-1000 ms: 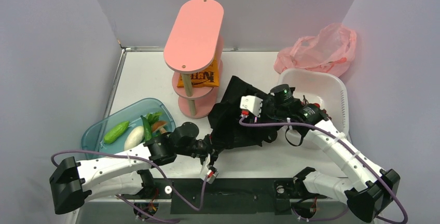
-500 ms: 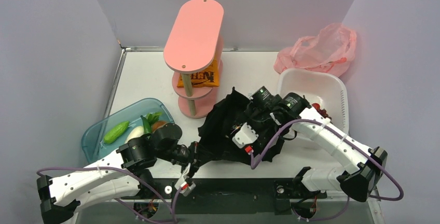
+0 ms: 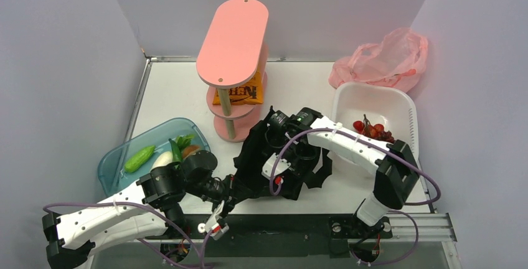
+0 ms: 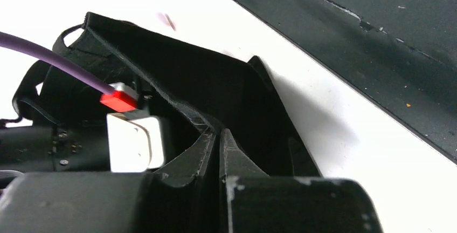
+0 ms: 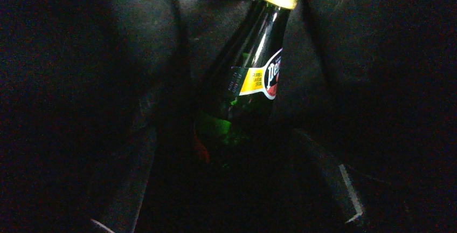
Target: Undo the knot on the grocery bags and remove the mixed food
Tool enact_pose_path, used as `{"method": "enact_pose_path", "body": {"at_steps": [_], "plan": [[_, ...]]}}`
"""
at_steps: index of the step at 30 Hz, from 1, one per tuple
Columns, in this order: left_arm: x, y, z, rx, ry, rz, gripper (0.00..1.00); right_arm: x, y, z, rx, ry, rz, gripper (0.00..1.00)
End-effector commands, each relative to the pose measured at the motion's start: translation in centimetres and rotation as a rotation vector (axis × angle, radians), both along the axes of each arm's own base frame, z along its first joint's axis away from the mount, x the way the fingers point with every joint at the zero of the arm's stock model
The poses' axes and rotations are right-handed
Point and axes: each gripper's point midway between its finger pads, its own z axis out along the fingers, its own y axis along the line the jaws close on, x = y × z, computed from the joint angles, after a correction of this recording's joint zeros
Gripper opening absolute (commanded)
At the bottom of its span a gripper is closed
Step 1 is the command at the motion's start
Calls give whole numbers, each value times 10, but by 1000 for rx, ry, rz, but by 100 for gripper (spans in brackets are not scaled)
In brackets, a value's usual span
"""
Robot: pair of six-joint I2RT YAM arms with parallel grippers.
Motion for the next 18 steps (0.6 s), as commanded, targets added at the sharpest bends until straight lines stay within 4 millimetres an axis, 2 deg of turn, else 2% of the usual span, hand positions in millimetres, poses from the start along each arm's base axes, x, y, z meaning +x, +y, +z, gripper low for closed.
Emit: {"method": "enact_pose_path", "body": {"at_steps": [1, 6, 15, 18], "plan": [[-11, 1, 14, -24, 20, -41, 0, 21, -9, -18, -115, -82, -56, 91], [-7, 0, 12, -4, 26, -18, 0, 34, -15, -46, -200, -149, -54, 91], [-2, 0, 6, 2, 18, 5, 0, 34, -42, -95, -368, -167, 39, 89], [0, -1, 5, 2, 20, 16, 0, 36, -47, -106, -402, -171, 36, 80]]}}
